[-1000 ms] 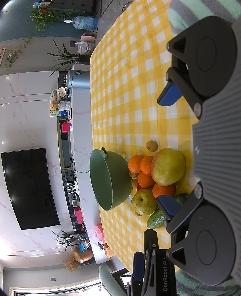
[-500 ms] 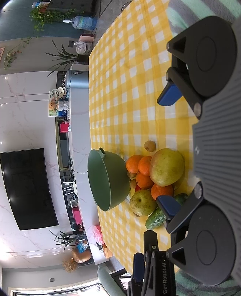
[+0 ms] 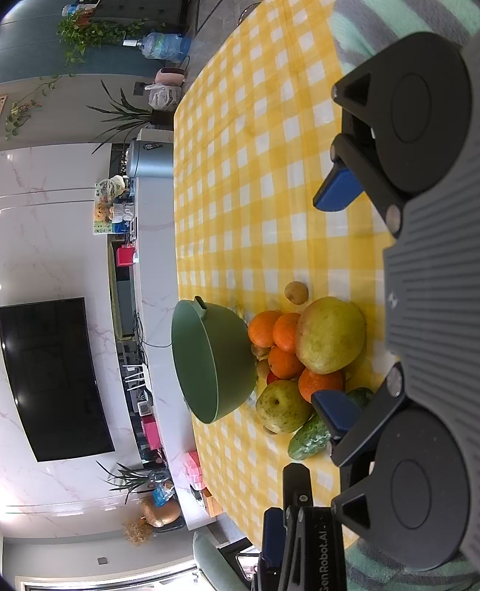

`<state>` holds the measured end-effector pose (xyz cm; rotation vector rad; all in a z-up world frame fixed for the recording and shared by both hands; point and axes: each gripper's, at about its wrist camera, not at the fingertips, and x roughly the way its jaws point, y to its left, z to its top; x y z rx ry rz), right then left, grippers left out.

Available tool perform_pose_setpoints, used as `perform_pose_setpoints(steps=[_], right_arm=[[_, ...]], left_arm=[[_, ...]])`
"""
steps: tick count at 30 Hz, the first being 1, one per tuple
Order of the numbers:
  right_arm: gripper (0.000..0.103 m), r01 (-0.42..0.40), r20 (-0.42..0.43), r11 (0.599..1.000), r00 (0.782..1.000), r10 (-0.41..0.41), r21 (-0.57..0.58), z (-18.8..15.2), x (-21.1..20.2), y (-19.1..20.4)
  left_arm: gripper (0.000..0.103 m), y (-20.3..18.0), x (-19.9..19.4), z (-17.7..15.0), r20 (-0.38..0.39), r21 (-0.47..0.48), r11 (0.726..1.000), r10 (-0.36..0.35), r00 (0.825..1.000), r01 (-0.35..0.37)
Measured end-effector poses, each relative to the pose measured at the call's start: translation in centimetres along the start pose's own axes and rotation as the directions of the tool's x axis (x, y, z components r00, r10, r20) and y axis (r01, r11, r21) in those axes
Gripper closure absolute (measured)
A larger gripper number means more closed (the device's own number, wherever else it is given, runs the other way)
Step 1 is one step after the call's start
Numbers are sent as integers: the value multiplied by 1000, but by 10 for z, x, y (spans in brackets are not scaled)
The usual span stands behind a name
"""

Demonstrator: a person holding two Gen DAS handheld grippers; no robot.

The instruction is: Organize fruits

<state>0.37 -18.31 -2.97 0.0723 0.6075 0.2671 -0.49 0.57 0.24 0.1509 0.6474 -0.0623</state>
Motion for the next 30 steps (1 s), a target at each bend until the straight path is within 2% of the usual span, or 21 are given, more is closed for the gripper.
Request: perform_pose_setpoints(steps=[8, 11, 15, 17, 19, 22, 24, 27, 30], right_arm=[[4, 1, -3, 1000, 1000, -1, -1, -1, 1, 0], [4, 1, -10, 1000, 1000, -1, -2, -1, 3, 0], [5, -25, -19, 1000, 1000, 26, 6, -1, 6, 0], [11, -32, -26, 999, 999, 31, -3, 0, 7, 3], [19, -47, -49, 999, 998, 47, -14, 1, 11, 6], [20, -70, -71, 997, 995, 69, -18, 4, 18, 9], [24, -78, -81, 997, 994, 75, -27, 7, 24, 12], [31, -86, -119, 996, 990, 81, -40, 11, 37, 16], [31, -88, -155, 995, 985, 82, -36, 13, 53, 18]], left_arm=[[31, 0, 0, 0, -3, 0, 1000, -3, 1000, 3], [31, 0, 0, 3, -32, 23, 999, -36, 999, 37], [41, 3, -2, 5, -66, 47, 996, -71, 995, 75], [49, 7, -2, 7, -89, 34, 994, -99, 991, 102], [52, 9, -1, 9, -107, 9, 991, -130, 986, 132], [52, 21, 11, 16, -130, -12, 989, -148, 980, 148], [50, 21, 20, 20, -151, 18, 990, -137, 979, 141], [49, 25, 35, 26, -190, 27, 985, -165, 968, 173], [45, 25, 49, 29, -213, 54, 983, -161, 964, 176]])
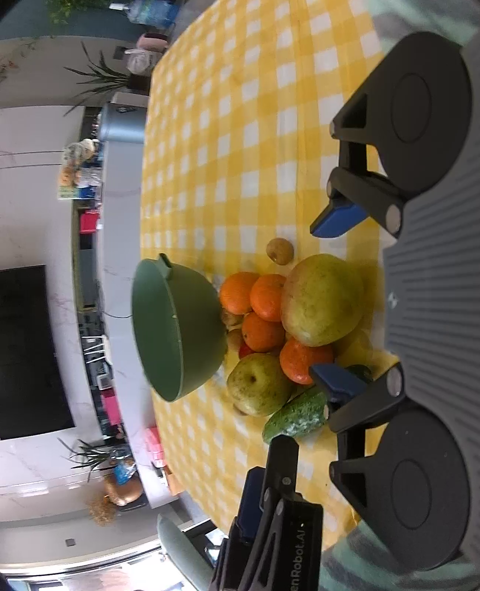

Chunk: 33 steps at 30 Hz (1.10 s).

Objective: Organize fruits
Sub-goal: 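Grasp a pear with the left gripper while the right gripper grasps another pear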

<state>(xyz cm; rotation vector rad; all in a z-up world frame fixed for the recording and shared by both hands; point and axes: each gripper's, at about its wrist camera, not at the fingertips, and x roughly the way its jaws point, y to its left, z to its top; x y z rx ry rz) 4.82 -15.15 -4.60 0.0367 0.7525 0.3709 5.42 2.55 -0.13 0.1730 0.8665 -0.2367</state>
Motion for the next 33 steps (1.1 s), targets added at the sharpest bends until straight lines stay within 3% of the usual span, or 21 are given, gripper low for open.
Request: perform_pose_setpoints(steps=[4, 10, 17, 21, 33], right_arm=[[31, -16, -39, 999, 999, 17, 28, 4, 17, -5], [29, -46, -99, 990, 993, 59, 135, 7, 39, -18], [30, -65, -136, 984, 987, 88, 163, 7, 53, -18], [36, -80, -136, 982, 985, 104, 170, 7, 56, -20], [37, -37, -115, 977, 991, 62, 208, 5, 52, -28]], left_arm=[[41, 6, 17, 6, -19, 33, 999, -1, 1000, 2], [35, 22, 39, 13, -25, -39, 998, -44, 999, 43], [34, 36, 52, 12, -19, -127, 989, -84, 996, 81], [33, 40, 56, 13, -15, -158, 983, -99, 995, 95], [25, 51, 71, 16, -20, -282, 955, -98, 995, 88]])
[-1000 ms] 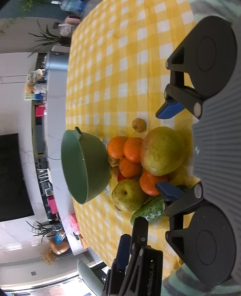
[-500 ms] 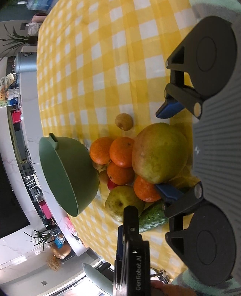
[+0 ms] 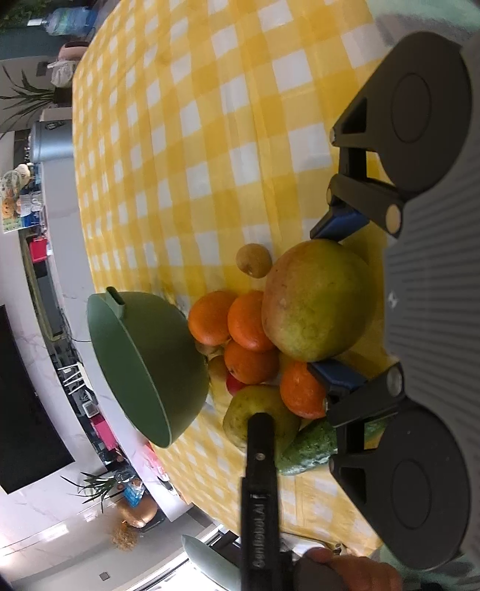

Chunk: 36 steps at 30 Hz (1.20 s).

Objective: Organize fruits
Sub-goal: 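Grasp a pear with the left gripper while the right gripper grasps another pear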

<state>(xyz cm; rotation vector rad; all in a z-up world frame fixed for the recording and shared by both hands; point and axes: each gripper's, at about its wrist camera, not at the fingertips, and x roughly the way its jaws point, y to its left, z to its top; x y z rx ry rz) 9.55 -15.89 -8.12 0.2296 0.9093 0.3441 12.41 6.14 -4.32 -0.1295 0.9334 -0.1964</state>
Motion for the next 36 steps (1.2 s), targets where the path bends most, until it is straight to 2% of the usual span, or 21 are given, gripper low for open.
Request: perform_pose_setpoints(steps=[9, 15, 22, 29, 36], right_arm=[[37, 0, 6, 1000, 1000, 0, -5, 0, 2, -1], [37, 2, 7, 1000, 1000, -2, -7, 0, 2, 0], [37, 4, 8, 1000, 1000, -4, -9, -1, 2, 0], [37, 5, 37, 999, 999, -4, -36, -2, -4, 3], [37, 2, 74, 999, 997, 1, -38, 6, -21, 4]], left_arm=[[18, -2, 15, 1, -13, -23, 1000, 14, 1000, -14], [21, 0, 20, 0, -13, -49, 999, 8, 1000, -8], [22, -3, 17, -2, 2, -33, 999, 19, 1000, -19], [22, -4, 2, -2, 52, -28, 999, 33, 998, -31], [22, -7, -25, 7, 134, -13, 1000, 14, 991, -13]])
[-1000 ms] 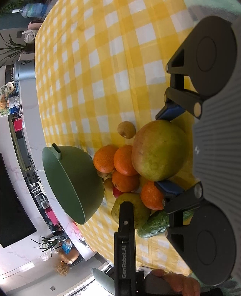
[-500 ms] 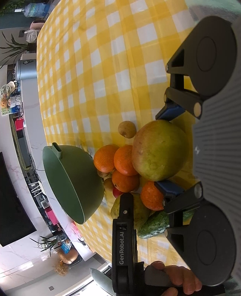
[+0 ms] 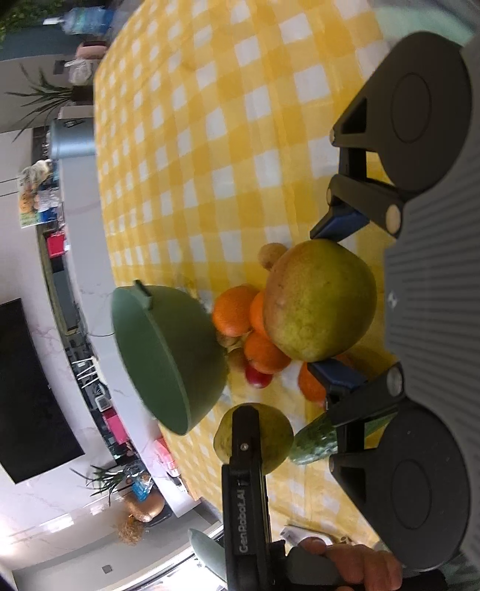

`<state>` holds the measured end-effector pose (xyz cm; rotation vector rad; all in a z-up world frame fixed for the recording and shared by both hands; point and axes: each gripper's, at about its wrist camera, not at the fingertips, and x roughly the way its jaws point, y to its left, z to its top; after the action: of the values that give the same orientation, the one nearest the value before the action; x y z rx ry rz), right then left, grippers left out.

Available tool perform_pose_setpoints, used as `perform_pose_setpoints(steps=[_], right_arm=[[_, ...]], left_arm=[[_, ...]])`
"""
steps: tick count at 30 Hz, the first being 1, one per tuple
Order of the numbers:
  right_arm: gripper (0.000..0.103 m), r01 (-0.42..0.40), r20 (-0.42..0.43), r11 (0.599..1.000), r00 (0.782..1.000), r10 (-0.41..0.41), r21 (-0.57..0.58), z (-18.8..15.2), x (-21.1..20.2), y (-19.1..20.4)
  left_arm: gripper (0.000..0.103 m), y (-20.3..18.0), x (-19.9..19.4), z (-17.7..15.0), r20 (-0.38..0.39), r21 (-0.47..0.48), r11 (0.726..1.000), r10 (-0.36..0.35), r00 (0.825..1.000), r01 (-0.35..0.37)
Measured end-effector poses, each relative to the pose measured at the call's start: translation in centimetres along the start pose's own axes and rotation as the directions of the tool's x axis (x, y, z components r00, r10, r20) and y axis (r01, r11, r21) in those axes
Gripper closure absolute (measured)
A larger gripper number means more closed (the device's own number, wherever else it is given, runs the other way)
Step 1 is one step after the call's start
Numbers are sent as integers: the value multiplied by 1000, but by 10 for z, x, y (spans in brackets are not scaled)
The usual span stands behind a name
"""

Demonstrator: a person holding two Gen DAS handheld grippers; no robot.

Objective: Organize fruits
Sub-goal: 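Carry both pears over the green colander and lower them inside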

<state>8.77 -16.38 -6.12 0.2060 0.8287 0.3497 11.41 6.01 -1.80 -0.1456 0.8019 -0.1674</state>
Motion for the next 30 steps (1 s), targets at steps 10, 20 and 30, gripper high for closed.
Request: perform_pose_setpoints(steps=[10, 20, 30], right_arm=[[37, -32, 57, 988, 997, 41, -150, 60, -2, 9], [37, -88, 34, 933, 994, 107, -349, 141, 44, 29], [37, -197, -192, 799, 976, 104, -569, 197, 128, 42]], left_arm=[[22, -1, -15, 53, 58, 58, 998, -19, 998, 16], [22, 10, 28, 116, -47, 266, 963, -35, 998, 46], [22, 16, 103, 130, -239, 508, 856, 39, 970, 91]])
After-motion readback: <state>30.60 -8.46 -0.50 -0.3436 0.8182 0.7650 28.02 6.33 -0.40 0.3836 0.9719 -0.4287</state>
